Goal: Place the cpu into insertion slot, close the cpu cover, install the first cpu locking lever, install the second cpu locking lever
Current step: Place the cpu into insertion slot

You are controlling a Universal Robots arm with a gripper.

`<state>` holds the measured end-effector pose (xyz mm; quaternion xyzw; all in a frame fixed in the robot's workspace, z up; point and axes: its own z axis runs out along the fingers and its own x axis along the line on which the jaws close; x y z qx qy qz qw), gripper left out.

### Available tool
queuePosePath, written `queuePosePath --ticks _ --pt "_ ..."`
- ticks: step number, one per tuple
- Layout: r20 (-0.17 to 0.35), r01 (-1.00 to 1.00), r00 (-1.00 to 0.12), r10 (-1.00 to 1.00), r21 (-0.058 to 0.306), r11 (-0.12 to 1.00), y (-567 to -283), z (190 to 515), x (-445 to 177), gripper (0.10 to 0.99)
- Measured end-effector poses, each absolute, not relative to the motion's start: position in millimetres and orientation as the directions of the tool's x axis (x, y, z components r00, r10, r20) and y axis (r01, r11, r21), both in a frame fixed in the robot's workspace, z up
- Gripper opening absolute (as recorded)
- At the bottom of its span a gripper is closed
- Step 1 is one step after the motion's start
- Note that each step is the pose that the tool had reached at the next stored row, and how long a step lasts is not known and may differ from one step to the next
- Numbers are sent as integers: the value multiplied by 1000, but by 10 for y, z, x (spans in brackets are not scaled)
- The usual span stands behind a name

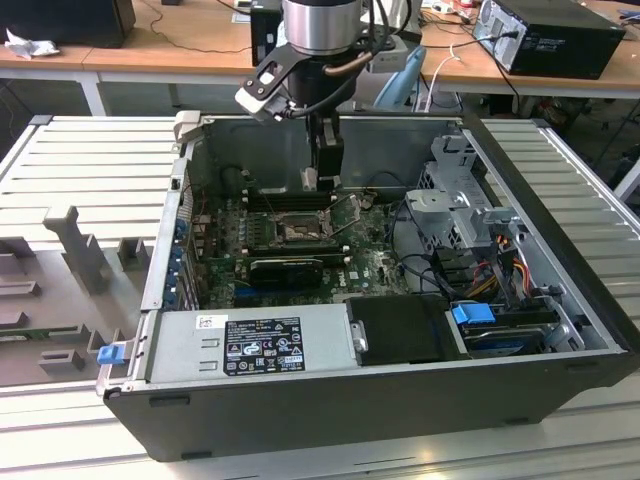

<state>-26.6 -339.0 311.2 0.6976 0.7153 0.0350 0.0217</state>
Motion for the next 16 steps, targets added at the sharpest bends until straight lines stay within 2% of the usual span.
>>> queuePosePath --ticks 16 --pt "16 996 -48 999 76 46 -3328 2729 -313 525"
